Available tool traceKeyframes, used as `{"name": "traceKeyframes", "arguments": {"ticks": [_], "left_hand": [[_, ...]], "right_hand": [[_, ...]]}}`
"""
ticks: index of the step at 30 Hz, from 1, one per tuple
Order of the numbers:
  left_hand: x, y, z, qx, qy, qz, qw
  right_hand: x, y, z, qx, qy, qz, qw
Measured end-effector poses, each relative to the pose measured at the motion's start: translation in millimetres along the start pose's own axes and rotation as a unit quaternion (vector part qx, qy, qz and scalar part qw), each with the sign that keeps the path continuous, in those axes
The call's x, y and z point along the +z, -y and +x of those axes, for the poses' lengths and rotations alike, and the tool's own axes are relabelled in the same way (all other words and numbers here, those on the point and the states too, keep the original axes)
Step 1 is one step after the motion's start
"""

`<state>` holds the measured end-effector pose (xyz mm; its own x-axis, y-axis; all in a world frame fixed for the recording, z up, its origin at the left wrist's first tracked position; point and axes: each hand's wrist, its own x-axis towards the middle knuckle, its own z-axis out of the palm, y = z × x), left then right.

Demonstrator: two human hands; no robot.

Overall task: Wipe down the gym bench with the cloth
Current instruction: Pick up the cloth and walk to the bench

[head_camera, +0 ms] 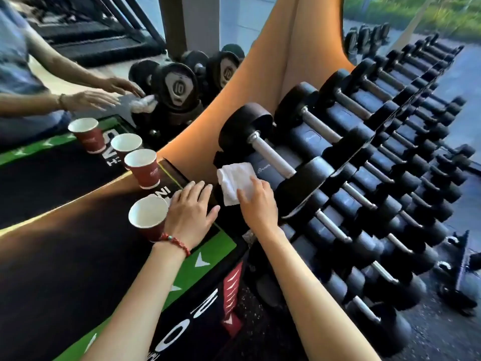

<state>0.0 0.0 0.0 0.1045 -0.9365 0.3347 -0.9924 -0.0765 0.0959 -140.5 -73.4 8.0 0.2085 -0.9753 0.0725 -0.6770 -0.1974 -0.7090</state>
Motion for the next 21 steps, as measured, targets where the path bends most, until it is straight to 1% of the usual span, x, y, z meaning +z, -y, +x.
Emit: {"name": "traceKeyframes", "arguments": {"ticks": [3,6,8,10,14,18,21], "left_hand": [[2.6,3.4,4.3,-0.002,-0.006,-0.004,1.0],[3.5,4.0,5.4,-0.009,0.006,0.003,1.0],[3.5,4.9,6.5,-0.009,0.013,-0.001,1.0],[5.0,5.7,6.3,-0.004,0.019,-0.002,1.0],[7.8,7.3,7.8,-0.002,0.031,-0.013,0.999],[5.4,8.2,7.1,0.002,0.033,-0.024,0.999],[1.7,9.5,4.4,0.007,0.039,-0.034,0.999]], "right_hand": [[6.5,3.0,18.4,0.025,-0.022,-0.034,0.999],[15.0,4.9,32.4,0.044,-0.037,-0.095,0.994],[17.1,6.0,39.3,0.059,-0.043,-0.105,0.992],[17.2,6.0,44.5,0.087,-0.035,-0.071,0.993],[17.8,1.8,49.8,0.156,-0.02,0.038,0.987],[20.4,0.1,44.8,0.16,-0.038,0.098,0.982],[20.2,-0.4,33.4,0.142,-0.059,0.134,0.979]]}}
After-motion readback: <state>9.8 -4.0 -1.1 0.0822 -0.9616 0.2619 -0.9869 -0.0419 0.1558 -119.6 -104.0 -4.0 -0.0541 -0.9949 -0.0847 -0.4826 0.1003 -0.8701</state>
